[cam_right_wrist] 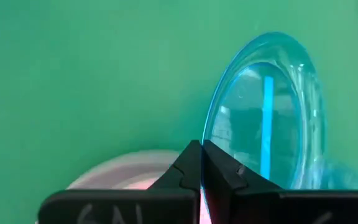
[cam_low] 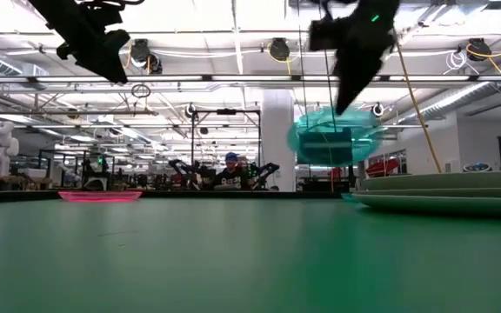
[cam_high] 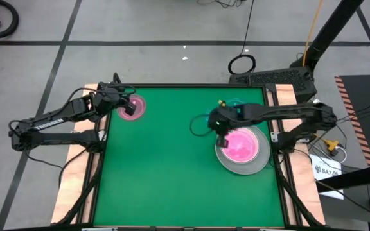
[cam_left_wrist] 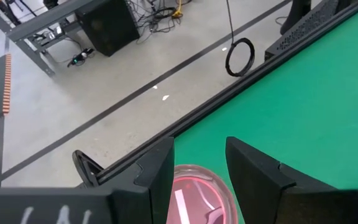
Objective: Stack plastic plates
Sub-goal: Stack the left blue plate on top of the pink plate
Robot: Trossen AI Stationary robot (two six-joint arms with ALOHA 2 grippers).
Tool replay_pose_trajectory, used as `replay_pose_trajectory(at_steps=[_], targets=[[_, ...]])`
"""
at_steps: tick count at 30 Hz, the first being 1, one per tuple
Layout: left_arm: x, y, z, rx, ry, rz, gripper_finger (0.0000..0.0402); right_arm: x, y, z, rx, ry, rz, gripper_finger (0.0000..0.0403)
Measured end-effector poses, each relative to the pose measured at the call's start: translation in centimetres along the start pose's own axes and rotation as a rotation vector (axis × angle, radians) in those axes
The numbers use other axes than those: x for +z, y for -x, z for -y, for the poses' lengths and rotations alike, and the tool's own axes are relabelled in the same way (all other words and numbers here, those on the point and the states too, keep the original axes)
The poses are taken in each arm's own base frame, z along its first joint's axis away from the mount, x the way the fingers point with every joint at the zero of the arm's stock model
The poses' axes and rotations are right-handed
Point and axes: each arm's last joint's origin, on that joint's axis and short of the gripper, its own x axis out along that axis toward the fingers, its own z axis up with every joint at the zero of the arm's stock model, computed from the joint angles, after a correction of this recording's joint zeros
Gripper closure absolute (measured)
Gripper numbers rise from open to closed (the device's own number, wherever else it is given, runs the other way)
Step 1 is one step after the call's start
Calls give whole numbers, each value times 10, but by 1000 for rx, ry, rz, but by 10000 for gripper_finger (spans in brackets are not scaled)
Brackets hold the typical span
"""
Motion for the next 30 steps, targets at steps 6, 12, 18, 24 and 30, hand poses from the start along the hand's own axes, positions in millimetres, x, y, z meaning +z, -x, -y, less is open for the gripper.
replay_pose_trajectory(at_steps=[6, 12, 18, 24, 30], targets=[[0, 1, 2, -17, -9, 4, 249, -25, 34, -33, 54, -74, -56, 403], [1, 1, 3, -18, -2, 10, 249, -44, 39, -49, 68, -109, -220, 403], [4, 2, 3, -24, -1, 42, 249, -46, 37, -57, 63, -99, -243, 403], [6, 2, 3, -26, -11, 55, 249, -49, 36, -60, 55, -122, -263, 403], [7, 2, 4, -27, -22, 66, 249, -66, 14, -60, 25, -124, -324, 403]])
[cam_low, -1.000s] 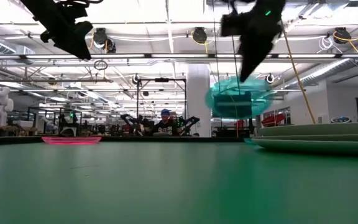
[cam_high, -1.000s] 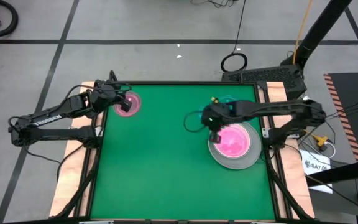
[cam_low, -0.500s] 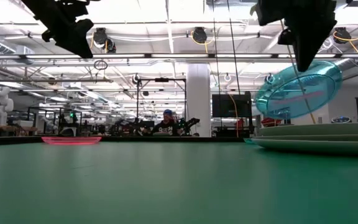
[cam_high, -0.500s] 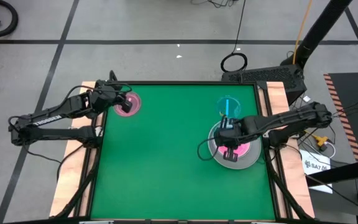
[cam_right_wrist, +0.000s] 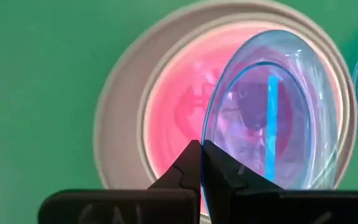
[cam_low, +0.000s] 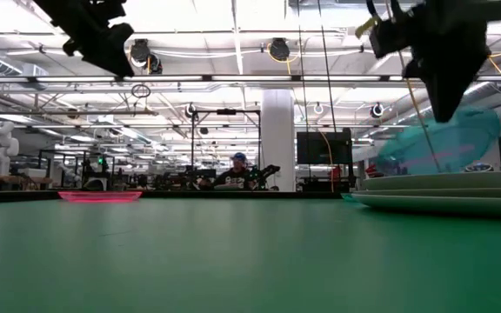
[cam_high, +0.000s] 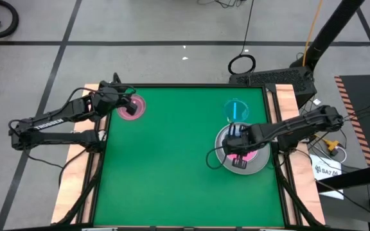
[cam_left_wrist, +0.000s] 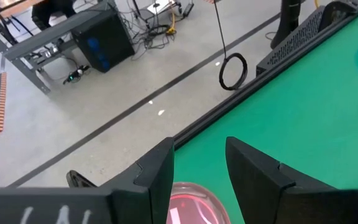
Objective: Stack plastic plates
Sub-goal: Stack the left blue plate on top of the pink plate, then stack the pink plate on top of the blue plate
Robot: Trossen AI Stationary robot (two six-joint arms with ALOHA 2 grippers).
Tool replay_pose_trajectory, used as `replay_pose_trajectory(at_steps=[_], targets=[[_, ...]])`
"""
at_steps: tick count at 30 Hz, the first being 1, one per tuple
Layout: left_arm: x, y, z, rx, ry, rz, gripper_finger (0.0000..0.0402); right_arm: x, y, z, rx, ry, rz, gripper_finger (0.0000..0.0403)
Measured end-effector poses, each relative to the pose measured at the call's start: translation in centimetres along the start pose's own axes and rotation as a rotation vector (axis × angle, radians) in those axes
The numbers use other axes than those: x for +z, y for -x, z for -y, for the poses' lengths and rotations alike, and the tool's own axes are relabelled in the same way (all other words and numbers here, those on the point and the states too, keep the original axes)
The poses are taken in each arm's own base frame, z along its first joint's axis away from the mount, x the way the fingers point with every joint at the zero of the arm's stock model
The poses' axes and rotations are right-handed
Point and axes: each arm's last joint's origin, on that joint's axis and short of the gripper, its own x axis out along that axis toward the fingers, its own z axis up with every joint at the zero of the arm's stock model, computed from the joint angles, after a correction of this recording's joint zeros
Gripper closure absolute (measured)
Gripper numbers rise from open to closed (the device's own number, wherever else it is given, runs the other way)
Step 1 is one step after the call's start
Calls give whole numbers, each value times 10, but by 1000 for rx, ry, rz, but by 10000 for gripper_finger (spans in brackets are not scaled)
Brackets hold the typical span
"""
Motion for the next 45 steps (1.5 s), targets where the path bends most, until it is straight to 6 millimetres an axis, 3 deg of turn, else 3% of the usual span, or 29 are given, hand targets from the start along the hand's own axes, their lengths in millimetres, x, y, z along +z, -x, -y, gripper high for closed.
replay_pose_trajectory(at_steps=[9, 22, 28, 34, 39, 45], targets=[[3, 0, 0, -3, 3, 29, 249, -8, -35, 1, 1, -33, -5, 359], [4, 0, 1, -7, 33, 38, 249, -10, -29, 3, 25, -62, 50, 257], [2, -6, 8, -77, 51, -6, 249, 3, -7, 7, -59, 63, 401, 251], [-7, -29, 34, -173, 8, -156, 249, 17, 5, 19, -99, 263, 809, 261], [-28, -56, 58, -216, -46, -391, 249, 19, 5, 48, -261, 351, 1069, 266], [-64, -82, 77, -251, -52, -783, 250, 22, 31, 86, -260, 334, 1320, 266]])
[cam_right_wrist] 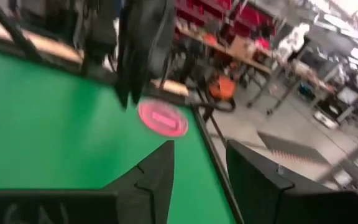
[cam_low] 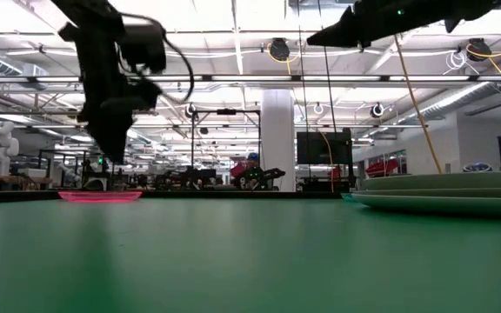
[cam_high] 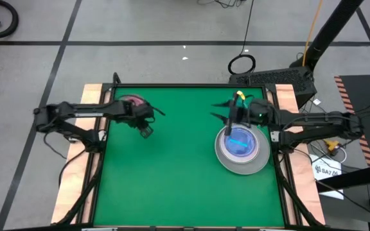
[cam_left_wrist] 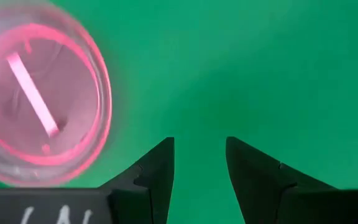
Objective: Stack plastic plates
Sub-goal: Stack the pink plate on top of the blue plate
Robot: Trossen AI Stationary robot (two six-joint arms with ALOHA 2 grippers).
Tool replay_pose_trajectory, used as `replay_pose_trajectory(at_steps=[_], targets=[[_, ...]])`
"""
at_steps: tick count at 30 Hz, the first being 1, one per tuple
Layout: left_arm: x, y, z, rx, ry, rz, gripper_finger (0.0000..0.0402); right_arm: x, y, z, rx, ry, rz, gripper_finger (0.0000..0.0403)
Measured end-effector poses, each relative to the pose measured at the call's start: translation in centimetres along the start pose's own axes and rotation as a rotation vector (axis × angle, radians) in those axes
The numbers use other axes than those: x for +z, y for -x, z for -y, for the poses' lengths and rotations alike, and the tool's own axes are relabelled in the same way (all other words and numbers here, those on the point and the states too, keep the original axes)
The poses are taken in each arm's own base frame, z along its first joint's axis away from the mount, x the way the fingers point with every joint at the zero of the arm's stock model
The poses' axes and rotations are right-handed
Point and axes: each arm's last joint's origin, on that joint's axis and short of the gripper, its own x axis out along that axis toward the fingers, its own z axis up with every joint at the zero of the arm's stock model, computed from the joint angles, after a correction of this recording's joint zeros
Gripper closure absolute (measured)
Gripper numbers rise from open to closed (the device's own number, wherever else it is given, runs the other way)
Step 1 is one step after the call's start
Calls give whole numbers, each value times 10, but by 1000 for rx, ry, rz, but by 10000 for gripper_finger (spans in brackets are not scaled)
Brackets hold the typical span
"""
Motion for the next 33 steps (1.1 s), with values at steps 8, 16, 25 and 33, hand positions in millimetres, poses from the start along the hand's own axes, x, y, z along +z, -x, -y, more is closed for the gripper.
replay_pose_trajectory(at_steps=[8, 16, 25, 33], targets=[[7, -36, -6, 74, 36, -148, 250, -5, -1, 10, 57, -81, 16, 266], [24, -36, -27, 116, 67, -93, 250, -5, -2, 9, 56, -20, 18, 266], [39, -28, -57, 80, 148, -116, 250, -8, -2, 15, 29, 14, 5, 266], [46, -44, -60, 87, 174, -112, 250, -12, -2, 23, -5, 8, -16, 266]])
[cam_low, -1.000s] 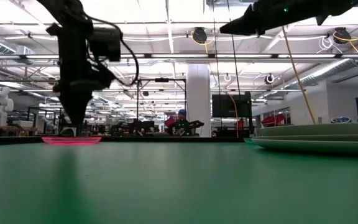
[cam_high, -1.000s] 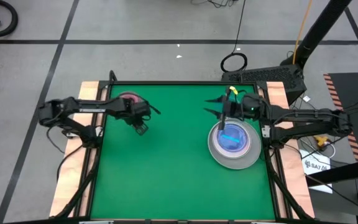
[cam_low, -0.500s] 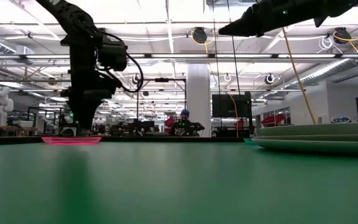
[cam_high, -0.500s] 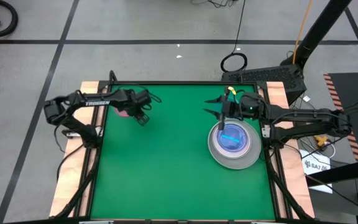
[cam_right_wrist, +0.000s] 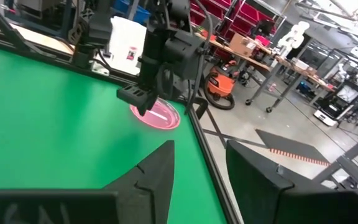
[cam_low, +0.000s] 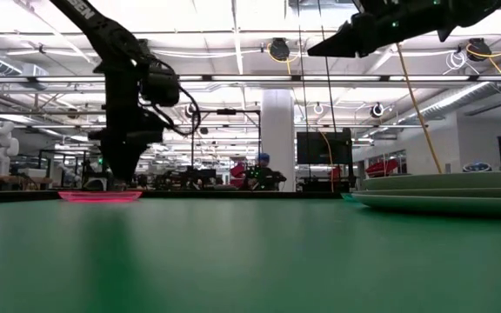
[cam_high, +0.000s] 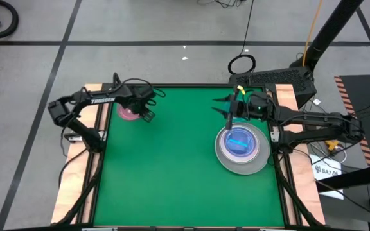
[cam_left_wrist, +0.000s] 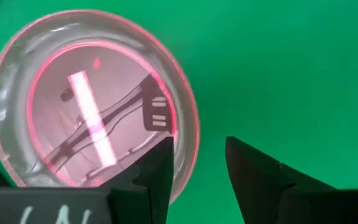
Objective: Stack plastic plates
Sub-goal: Stack the pink plate on top of the blue plate
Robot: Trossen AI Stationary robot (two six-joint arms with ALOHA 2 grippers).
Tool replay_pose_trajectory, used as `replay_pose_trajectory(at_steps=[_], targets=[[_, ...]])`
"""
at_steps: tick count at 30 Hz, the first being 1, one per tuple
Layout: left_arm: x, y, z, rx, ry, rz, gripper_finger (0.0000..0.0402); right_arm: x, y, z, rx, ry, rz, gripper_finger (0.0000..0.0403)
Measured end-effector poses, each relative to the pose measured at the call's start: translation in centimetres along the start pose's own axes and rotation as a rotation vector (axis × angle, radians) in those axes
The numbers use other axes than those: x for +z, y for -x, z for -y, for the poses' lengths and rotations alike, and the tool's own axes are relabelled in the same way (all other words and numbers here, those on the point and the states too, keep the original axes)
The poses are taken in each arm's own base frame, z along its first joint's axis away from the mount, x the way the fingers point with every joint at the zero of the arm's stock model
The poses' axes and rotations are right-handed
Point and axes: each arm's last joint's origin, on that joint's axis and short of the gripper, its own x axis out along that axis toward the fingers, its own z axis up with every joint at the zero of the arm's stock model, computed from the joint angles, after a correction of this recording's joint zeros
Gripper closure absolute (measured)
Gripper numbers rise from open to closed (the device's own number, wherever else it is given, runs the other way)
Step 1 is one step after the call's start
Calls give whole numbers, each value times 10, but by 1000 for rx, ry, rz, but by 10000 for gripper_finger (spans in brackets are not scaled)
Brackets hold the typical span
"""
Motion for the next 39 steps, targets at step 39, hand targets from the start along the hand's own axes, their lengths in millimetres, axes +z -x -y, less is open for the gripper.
replay_pose_trajectory(at_steps=[39], targets=[[14, -29, 0, 91, -17, 34, 250, 0, 0, 1, -4, 18, -2, 266]])
